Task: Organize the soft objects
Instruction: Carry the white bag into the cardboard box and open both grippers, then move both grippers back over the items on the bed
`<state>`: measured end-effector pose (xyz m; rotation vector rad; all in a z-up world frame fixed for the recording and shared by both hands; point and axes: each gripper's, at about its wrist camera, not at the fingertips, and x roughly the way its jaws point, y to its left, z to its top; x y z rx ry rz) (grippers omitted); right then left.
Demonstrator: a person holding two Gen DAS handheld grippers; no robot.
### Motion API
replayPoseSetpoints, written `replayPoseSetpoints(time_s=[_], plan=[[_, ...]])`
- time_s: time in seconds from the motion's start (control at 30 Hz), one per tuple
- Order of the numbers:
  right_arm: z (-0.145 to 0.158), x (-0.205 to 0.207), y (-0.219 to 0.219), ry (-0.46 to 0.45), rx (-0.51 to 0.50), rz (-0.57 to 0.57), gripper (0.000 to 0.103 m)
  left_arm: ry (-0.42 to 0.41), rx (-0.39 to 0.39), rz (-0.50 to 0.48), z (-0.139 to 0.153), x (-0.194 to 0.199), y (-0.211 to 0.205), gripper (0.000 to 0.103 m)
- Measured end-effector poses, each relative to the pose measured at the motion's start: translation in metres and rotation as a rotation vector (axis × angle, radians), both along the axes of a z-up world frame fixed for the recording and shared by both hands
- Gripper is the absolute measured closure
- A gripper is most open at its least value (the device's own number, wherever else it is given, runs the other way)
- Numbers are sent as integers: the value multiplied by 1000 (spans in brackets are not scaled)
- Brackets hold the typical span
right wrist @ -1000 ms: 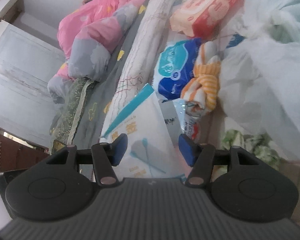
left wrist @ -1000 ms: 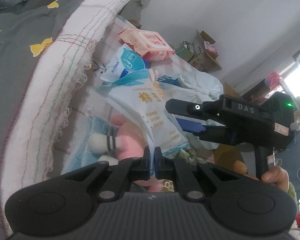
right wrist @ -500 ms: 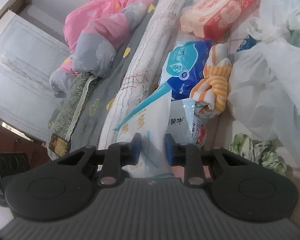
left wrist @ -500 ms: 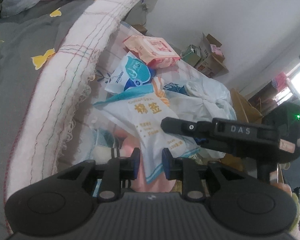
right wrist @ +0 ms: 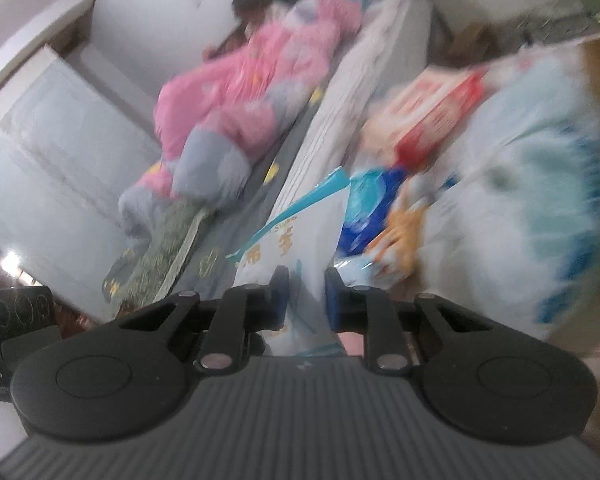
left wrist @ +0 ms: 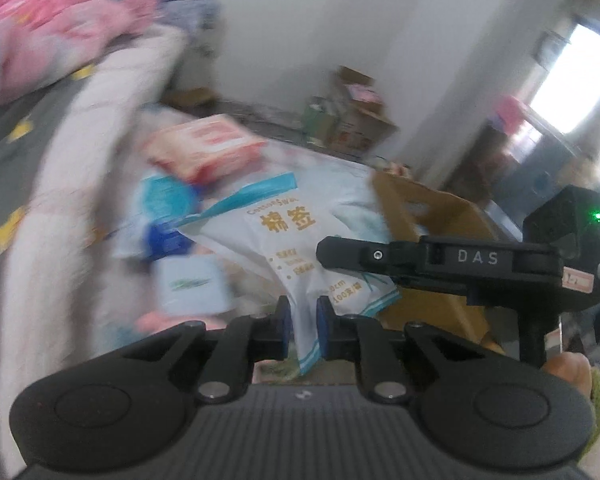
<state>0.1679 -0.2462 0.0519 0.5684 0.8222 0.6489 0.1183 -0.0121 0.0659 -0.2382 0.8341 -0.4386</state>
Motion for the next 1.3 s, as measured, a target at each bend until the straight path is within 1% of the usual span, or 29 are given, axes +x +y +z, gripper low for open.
replayPoseSetpoints(time_s=[0.07,0.2,0.3,0.37,0.5,0.6,0.63,0.7,0.73,0.77,0.83,0.87,1.0,1.1,1.2,1.27,1.3], plan=[[7,-6,-30,-24,-13,-62,85,-5,10,-70,5,12,-31,89],[14,-8,-97,-35,-53,-182,85,11,18,-197,6,39,-100,89],[14,-1,-146,-29,-101,-259,85,44,10,-273,0,66,-157,89],[5,10,-184,4,-116,-311,85,77,9,-313,-8,86,-195,89],[-15,38,-248,67,-143,-395,85,116,38,-375,-25,124,-266,89],[-27,60,-285,87,-205,-443,85,139,48,-398,-40,151,-307,88],[-31,66,-294,89,-231,-458,85,150,51,-394,-46,161,-318,88],[-38,80,-309,77,-320,-486,85,161,71,-400,-56,172,-337,88],[-41,86,-315,68,-371,-506,84,169,86,-402,-63,177,-346,85],[-44,92,-318,60,-405,-513,83,173,96,-408,-67,179,-352,80],[-53,101,-327,61,-473,-540,83,184,122,-399,-77,184,-363,79],[-58,104,-331,62,-490,-545,83,189,129,-391,-80,186,-367,79],[-66,100,-337,58,-500,-561,83,199,117,-370,-80,188,-359,79],[-62,89,-330,46,-490,-549,83,163,109,-358,-67,182,-341,75],[-56,78,-320,53,-453,-501,83,113,124,-327,-47,177,-324,68],[-58,77,-309,74,-442,-464,82,80,127,-306,-33,168,-307,58],[-62,79,-303,87,-450,-448,82,66,126,-295,-28,165,-298,56]])
